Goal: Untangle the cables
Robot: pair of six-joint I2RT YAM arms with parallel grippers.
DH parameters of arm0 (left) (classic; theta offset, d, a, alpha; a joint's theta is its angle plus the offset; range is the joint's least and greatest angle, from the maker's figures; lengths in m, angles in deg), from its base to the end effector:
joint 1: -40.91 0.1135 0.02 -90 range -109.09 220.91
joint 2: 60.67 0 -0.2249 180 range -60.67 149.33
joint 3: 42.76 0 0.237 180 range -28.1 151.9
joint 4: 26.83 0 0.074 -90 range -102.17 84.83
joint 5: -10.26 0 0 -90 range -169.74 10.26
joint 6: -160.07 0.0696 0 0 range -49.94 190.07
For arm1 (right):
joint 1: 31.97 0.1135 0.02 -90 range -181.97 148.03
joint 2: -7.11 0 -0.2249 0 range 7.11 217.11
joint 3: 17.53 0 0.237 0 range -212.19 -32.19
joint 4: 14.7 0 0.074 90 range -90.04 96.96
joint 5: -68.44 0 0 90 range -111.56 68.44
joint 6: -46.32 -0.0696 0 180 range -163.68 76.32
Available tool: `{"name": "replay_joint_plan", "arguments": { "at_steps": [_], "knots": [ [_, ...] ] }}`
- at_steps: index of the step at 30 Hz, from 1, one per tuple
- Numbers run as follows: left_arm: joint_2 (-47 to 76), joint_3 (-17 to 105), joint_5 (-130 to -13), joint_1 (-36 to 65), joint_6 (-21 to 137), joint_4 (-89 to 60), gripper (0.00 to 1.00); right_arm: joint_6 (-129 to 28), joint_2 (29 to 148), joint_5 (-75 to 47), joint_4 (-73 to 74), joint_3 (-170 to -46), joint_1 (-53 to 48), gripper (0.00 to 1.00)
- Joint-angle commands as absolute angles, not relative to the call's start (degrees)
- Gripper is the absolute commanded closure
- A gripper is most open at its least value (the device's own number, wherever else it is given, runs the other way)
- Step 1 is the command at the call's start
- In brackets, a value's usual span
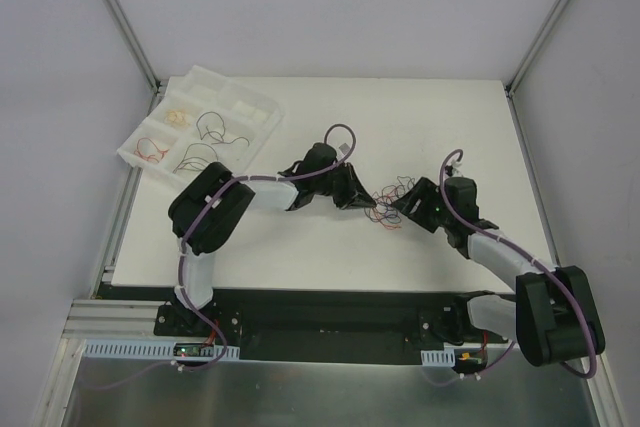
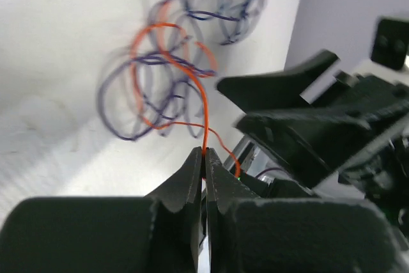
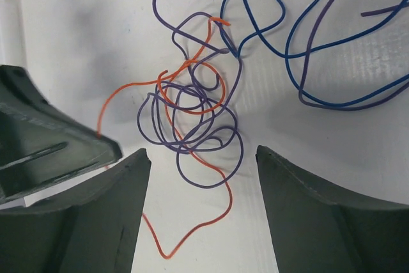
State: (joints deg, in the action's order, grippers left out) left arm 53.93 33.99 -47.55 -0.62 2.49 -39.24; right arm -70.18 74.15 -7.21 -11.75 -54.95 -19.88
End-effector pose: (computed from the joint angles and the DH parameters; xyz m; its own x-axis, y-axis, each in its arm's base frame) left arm 0.2904 -0.3067 0.1155 -0.9742 -0.1822 -0.1329 0.0541 0.3833 -0.9221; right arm 0.2482 0.0708 0.1273 -0.6528 0.3023 -0.6947 -0.1295 0.8589 0.4954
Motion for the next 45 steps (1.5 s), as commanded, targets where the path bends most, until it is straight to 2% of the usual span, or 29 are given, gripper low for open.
{"name": "replay_joint_plan", "arguments": {
  "at_steps": [1, 4, 10, 14, 18, 22, 29, 36, 41, 45],
  "knots": [
    [43.31, 35.45, -48.98, -3.55, 16.70, -39.85, 1.00, -68.03, 75.13, -3.20, -16.38, -56.36, -19.76, 0.28],
    [41.20, 35.71, -47.75, -5.05, 20.40, -39.94, 1.00, -65.66, 77.06, 2.06, -18.58, -58.46, -19.58, 0.19],
    [40.05, 40.53, -41.16, -7.59, 23.30, -44.07, 1.00, -66.00, 83.21, 6.21, -20.16, -63.38, -18.17, 0.19],
    [36.28, 48.34, -39.57, -9.71, 32.41, -36.82, 1.00, -70.47, 88.31, 3.24, -20.79, -65.41, -18.08, 0.22],
    [26.71, 58.19, -50.17, -12.95, 53.06, -18.96, 1.00, -73.20, 91.30, -1.16, -15.34, -67.61, -19.84, 0.28],
    [16.95, 62.68, -56.52, -13.31, 61.87, -14.29, 1.00, -73.74, 91.57, -4.85, -12.79, -68.04, -19.93, 0.30],
    [9.82, 79.55, -59.78, -13.31, 67.95, -2.86, 1.00, -74.35, 95.61, -7.32, -5.15, -72.70, -20.02, 0.34],
    [10.16, 92.73, -64.79, -13.31, 69.45, 6.54, 1.00, -75.76, 96.23, -11.71, -0.57, -74.20, -20.54, 0.36],
    [10.52, 91.89, -71.45, -13.40, 69.27, 10.67, 1.00, -77.87, 93.86, -14.26, -0.74, -72.36, -21.95, 0.34],
    [9.73, 81.99, -77.17, -13.14, 69.19, 13.58, 1.00, -77.87, 92.27, -14.27, -1.71, -70.77, -22.39, 0.34]
  ]
}}
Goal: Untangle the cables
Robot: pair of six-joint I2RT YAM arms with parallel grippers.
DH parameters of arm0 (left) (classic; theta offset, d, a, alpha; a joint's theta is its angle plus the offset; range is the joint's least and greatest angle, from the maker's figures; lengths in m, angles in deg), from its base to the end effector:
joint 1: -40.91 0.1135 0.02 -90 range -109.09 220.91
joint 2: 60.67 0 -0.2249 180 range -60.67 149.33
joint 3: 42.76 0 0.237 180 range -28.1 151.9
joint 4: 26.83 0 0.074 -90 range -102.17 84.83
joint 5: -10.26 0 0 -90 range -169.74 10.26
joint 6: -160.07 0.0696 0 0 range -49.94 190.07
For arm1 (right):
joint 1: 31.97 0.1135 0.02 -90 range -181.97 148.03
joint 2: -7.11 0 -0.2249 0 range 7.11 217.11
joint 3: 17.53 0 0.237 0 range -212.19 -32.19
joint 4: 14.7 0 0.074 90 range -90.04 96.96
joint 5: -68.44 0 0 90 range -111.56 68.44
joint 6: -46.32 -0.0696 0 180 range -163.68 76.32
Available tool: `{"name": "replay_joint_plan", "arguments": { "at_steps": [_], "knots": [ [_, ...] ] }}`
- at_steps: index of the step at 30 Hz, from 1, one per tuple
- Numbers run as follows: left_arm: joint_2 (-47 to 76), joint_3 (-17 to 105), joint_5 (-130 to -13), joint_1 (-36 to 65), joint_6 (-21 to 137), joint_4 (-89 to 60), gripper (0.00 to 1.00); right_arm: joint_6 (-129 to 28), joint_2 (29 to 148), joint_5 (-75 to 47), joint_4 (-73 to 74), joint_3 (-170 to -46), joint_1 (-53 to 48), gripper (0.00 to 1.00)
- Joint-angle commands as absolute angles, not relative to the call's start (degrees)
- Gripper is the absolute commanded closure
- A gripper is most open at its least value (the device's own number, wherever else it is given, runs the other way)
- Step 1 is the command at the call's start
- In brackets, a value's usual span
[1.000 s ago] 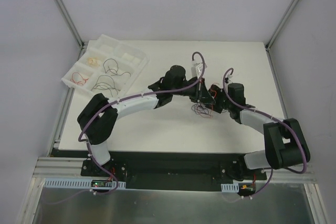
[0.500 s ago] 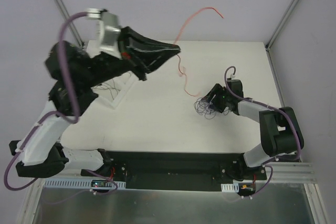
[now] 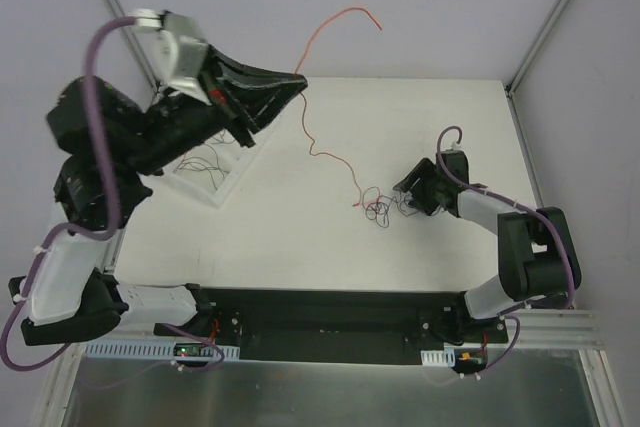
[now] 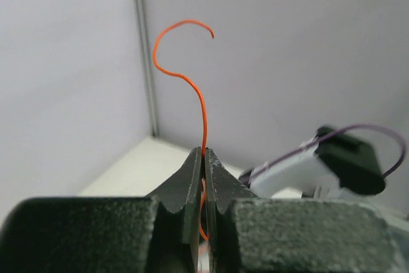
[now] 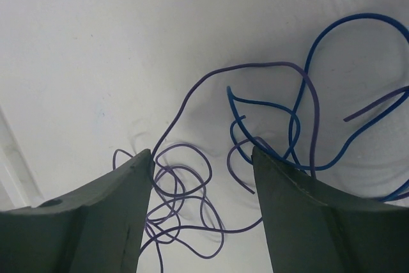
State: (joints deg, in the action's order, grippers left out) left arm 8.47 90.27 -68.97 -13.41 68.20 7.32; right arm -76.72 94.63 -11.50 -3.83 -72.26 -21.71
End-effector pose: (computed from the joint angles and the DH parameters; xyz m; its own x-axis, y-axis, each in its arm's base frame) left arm 0.0873 -0.1439 0.6071 0.2601 -0.4171 -0.8708 0.9016 0.4278 0.0643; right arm 0.3055 0.0676 0.1114 -0.7329 0.4129 -0.5407 0.1191 0.8604 0.4955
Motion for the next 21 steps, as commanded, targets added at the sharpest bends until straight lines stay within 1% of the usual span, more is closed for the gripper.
{"name": "replay_joint_plan", "arguments": {
  "at_steps": [1, 5, 8, 12, 15, 18, 21],
  "knots": [
    [9.12, 78.98, -78.23, -12.96, 69.01, 13.85, 1.00, -78.04, 92.36, -13.83, -1.80, -70.77, -22.57, 0.34],
    [7.71, 65.19, -81.76, -11.04, 65.25, 13.33, 1.00, -78.22, 92.89, -11.63, -3.29, -69.90, -23.54, 0.33],
    [7.97, 55.26, -79.83, -8.84, 60.59, 11.57, 1.00, -77.96, 93.24, -10.49, -4.34, -69.72, -23.71, 0.33],
    [10.07, 41.28, -73.16, -5.85, 53.12, 6.31, 1.00, -77.43, 94.99, -8.38, -4.52, -70.77, -23.89, 0.33],
    [12.53, 33.45, -70.60, -2.69, 47.59, 2.79, 1.00, -77.25, 94.65, -7.94, -5.05, -70.25, -23.89, 0.33],
    [16.65, 28.34, -62.27, 1.62, 42.74, -1.34, 1.00, -77.17, 94.21, -7.76, -6.19, -69.63, -23.89, 0.33],
    [22.01, 28.07, -59.70, 2.33, 42.82, -1.53, 1.00, -76.90, 94.91, -6.54, -6.54, -69.98, -23.97, 0.33]
  ]
}}
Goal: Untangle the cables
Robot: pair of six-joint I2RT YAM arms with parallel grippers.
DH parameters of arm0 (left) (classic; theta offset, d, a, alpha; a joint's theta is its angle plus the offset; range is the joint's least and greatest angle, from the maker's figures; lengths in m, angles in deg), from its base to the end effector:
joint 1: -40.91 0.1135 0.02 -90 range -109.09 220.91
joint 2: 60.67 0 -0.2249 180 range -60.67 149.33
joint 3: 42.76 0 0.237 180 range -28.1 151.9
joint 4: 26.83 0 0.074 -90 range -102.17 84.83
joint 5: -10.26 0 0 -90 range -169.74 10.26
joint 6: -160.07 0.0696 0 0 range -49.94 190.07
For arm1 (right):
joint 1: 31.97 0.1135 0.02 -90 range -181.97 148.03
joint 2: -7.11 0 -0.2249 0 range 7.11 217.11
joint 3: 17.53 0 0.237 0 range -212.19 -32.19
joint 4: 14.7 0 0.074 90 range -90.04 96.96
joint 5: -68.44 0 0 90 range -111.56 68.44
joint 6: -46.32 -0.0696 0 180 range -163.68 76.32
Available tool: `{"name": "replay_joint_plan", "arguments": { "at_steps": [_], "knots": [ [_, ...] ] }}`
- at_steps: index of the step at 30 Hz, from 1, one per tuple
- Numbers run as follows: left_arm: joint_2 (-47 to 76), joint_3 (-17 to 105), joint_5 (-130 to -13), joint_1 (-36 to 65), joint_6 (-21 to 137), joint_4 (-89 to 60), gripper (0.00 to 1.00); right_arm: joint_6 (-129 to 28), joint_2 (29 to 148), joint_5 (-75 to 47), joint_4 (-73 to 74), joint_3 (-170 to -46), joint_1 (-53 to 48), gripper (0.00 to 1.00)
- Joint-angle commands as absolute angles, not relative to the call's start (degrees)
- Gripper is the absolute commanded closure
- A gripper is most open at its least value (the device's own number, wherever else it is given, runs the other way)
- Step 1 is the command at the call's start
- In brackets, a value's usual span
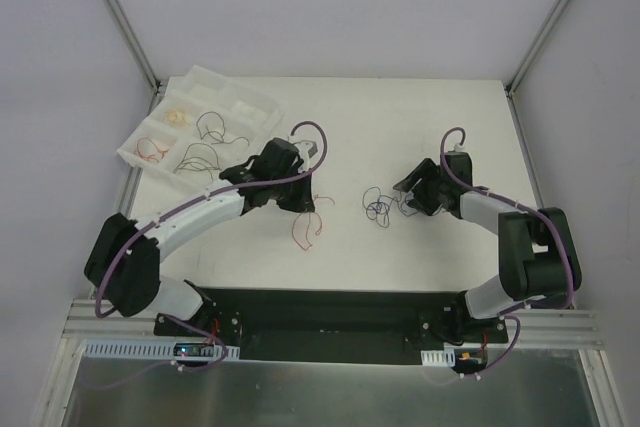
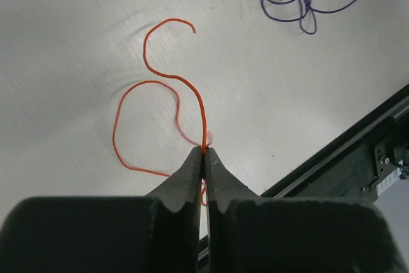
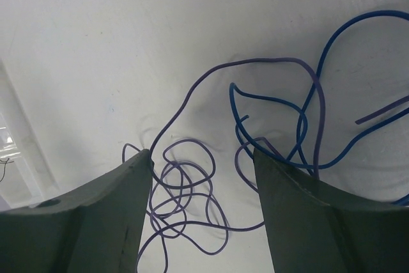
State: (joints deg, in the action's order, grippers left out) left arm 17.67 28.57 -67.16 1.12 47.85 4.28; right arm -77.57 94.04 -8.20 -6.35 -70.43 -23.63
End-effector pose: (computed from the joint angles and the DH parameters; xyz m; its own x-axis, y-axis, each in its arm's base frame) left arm 0.2373 -0.2174 0.2172 -0.7251 0.1236 -0.6775 0.5207 0.7421 -0.4220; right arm 0.3035 0.0607 0.1099 -0.7265 0.4418 -0.5263 0.1145 0.8331 0.5412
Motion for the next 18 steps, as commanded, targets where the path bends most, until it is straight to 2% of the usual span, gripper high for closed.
{"name": "replay_joint_plan", "arguments": {
  "at_steps": [1, 3, 5, 8, 14, 16, 18],
  "knots": [
    [22.99, 28.07, -60.22, 2.33, 42.82, -1.53, 1.00, -76.81, 95.08, -6.18, -6.63, -70.07, -23.89, 0.33],
    [24.22, 27.72, -61.27, 2.33, 42.64, -1.53, 0.99, -76.73, 95.26, -5.92, -6.90, -70.16, -23.89, 0.33],
    [24.49, 27.45, -61.72, 2.33, 42.82, -1.53, 0.93, -76.64, 95.26, -5.57, -7.16, -69.98, -24.06, 0.33],
    [23.79, 26.31, -61.98, 2.33, 43.69, -1.44, 0.75, -76.55, 95.26, -5.22, -7.60, -69.89, -24.06, 0.33],
    [24.66, 25.69, -64.00, 2.33, 46.33, 2.41, 0.32, -76.37, 95.70, -4.16, -8.21, -69.98, -24.06, 0.33],
    [26.50, 27.09, -64.70, 2.33, 47.65, 4.78, 0.24, -76.37, 95.53, -4.07, -8.30, -69.89, -24.15, 0.33],
    [28.09, 28.15, -65.93, 2.33, 48.35, 5.94, 0.22, -76.37, 95.44, -3.98, -8.57, -69.72, -24.06, 0.33]
  ]
}}
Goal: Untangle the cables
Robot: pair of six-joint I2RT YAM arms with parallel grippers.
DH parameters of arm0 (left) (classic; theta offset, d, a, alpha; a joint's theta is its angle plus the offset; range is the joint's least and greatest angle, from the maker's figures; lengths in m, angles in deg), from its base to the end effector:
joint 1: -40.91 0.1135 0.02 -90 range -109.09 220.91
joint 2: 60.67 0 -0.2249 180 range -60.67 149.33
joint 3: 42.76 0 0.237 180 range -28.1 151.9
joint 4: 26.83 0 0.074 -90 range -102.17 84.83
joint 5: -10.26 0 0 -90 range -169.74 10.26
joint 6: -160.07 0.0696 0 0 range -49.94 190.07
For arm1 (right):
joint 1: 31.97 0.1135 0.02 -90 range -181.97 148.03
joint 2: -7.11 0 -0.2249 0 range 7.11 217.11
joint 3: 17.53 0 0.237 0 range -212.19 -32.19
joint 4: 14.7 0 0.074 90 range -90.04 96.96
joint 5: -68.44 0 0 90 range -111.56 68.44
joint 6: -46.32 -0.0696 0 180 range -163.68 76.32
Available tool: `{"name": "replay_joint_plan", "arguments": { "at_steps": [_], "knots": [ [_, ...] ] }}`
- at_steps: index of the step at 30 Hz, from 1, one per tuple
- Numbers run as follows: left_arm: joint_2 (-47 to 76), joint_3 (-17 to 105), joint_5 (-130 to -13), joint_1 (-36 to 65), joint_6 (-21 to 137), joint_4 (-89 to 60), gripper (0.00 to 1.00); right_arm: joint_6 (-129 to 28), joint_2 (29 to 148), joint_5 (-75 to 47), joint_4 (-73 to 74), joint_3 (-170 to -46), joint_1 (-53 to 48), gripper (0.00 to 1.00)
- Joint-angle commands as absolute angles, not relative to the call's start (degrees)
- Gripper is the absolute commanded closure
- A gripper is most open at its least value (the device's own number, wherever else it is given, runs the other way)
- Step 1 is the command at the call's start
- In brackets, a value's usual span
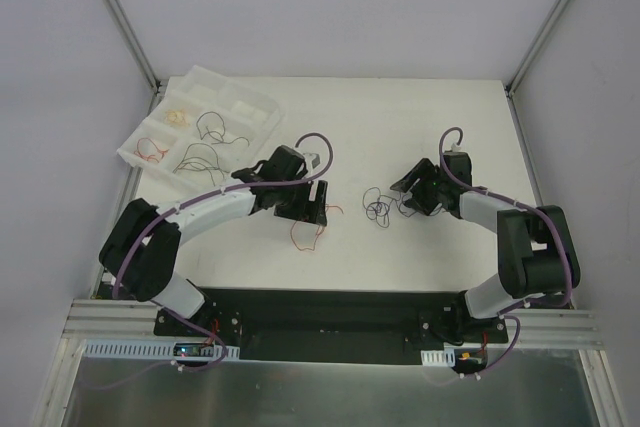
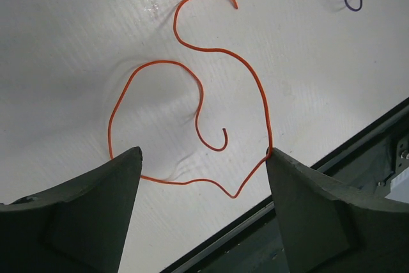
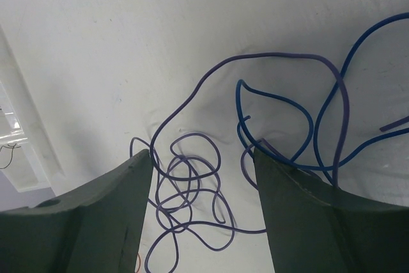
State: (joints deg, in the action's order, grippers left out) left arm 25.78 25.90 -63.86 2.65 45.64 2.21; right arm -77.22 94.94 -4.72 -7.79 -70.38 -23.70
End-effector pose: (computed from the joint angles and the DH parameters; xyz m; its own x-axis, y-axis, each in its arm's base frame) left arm 0.2459 -0.2182 0.1628 -0.8285 0.1468 -0.5404 0.4393 0.7689 -0.4647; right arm 0.3042 0.0646 0.1085 -0.7447 0.4261 -0.5136 0.0725 0.8167 0.5725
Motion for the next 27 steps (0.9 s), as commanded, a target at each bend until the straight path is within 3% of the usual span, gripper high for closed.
{"name": "replay_joint_plan", "arguments": {
  "at_steps": [1, 18, 19, 23, 27],
  "knots": [
    [28.70, 28.76, -66.72, 2.42, 48.88, 6.38, 0.22, -76.37, 95.44, -3.90, -8.57, -69.63, -24.15, 0.33],
    [38.29, 32.81, -72.70, 1.10, 54.42, 9.72, 0.27, -76.29, 95.17, -3.19, -9.88, -69.10, -24.15, 0.33],
    [38.64, 32.99, -72.36, 1.01, 54.51, 9.81, 0.30, -76.29, 95.17, -3.19, -9.88, -69.02, -24.06, 0.33],
    [39.35, 32.90, -71.48, 0.75, 53.54, 9.81, 0.67, -76.29, 95.18, -3.02, -9.97, -69.02, -24.15, 0.33],
    [38.29, 32.11, -70.68, 0.05, 52.84, 9.72, 0.81, -76.29, 95.17, -3.02, -10.15, -69.01, -24.15, 0.33]
  ]
}}
